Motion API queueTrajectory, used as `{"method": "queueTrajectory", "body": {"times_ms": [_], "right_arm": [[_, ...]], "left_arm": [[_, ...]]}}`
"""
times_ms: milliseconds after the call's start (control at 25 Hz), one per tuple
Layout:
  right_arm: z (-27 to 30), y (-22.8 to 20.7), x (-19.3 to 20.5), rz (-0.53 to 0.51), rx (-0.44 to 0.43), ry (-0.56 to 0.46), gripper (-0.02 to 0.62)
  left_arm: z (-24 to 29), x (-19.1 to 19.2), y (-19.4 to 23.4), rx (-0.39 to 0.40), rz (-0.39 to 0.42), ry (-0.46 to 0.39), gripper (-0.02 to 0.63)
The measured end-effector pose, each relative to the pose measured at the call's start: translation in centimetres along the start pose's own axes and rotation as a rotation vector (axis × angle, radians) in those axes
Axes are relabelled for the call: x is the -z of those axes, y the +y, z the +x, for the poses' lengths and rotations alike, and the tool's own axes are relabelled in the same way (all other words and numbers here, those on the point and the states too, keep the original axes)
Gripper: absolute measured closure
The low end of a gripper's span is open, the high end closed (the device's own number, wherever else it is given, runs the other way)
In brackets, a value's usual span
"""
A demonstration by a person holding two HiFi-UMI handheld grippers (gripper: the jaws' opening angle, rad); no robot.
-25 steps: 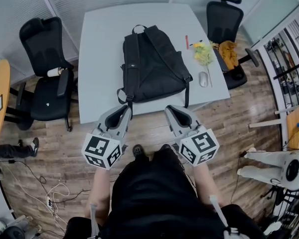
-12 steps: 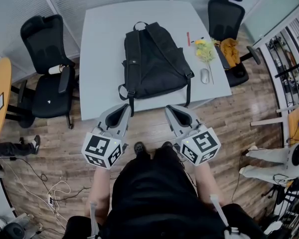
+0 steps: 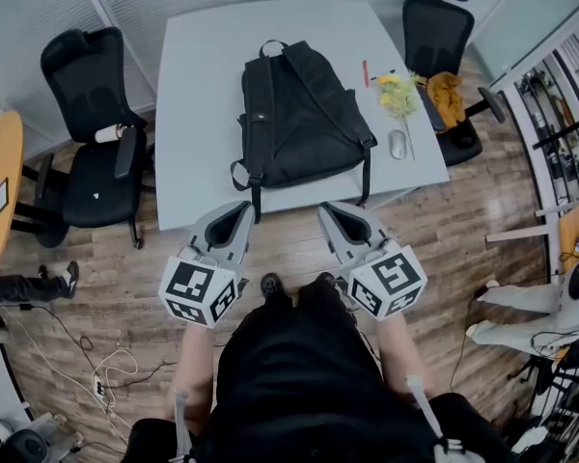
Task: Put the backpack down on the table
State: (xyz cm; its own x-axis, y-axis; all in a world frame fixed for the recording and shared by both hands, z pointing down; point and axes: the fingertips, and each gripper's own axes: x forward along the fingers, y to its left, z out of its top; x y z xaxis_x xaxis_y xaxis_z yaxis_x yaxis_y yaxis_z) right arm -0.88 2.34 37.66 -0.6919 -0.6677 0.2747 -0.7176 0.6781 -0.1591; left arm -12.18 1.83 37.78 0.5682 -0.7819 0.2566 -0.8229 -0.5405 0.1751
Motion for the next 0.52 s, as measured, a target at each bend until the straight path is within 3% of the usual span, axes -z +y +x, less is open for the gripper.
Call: {"method": "queueTrajectory", "body": {"times_ms": [520], "right_arm": [[0.16, 0.22, -0.09, -0.023, 0.012, 0.017, 0.588]], "left_arm": [[0.04, 0.06, 0.34, 0.007, -0.008, 0.005, 0.606]]}}
